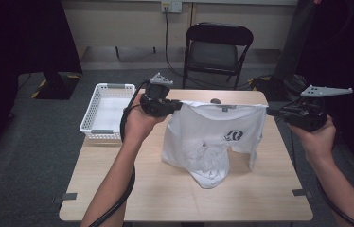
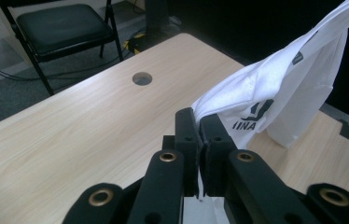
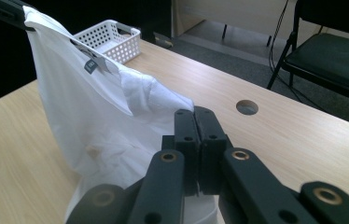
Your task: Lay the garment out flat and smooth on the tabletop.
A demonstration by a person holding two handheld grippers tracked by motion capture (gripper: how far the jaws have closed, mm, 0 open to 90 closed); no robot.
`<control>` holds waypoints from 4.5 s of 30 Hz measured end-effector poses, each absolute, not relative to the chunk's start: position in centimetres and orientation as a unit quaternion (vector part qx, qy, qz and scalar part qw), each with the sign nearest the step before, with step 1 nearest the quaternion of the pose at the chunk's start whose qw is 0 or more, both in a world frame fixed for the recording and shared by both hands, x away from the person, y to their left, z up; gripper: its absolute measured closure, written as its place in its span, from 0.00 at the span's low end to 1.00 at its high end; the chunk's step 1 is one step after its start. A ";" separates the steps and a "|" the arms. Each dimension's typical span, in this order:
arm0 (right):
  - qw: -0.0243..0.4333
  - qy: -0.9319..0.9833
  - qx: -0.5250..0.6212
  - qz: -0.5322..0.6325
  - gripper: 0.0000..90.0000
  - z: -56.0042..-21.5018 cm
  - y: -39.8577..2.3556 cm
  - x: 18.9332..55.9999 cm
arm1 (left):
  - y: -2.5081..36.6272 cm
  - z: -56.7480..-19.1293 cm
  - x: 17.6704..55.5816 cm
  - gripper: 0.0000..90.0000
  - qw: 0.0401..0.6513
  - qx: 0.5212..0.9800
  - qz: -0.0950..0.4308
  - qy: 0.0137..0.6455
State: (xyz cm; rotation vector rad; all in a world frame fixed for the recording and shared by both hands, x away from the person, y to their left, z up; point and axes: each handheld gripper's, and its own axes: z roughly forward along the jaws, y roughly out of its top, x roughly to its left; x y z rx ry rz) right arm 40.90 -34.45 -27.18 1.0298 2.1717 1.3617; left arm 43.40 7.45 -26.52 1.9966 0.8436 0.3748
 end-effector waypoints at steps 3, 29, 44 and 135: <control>0.184 0.775 0.370 0.479 0.98 -27.8 -34.3 42.0 | 7.4 -27.1 44.7 0.97 0.446 0.814 0.144 0.343; 0.181 0.781 0.418 0.426 0.26 -36.9 -29.6 48.7 | 6.4 -37.4 50.7 0.16 0.428 0.808 0.181 0.363; 0.147 0.823 0.428 0.344 0.21 -48.3 -29.7 39.6 | 5.4 -48.2 42.6 0.15 0.333 0.870 0.156 0.329; 0.174 0.784 0.479 0.354 0.94 -46.6 -33.3 48.0 | 6.6 -50.2 42.4 0.07 0.373 0.861 0.146 0.315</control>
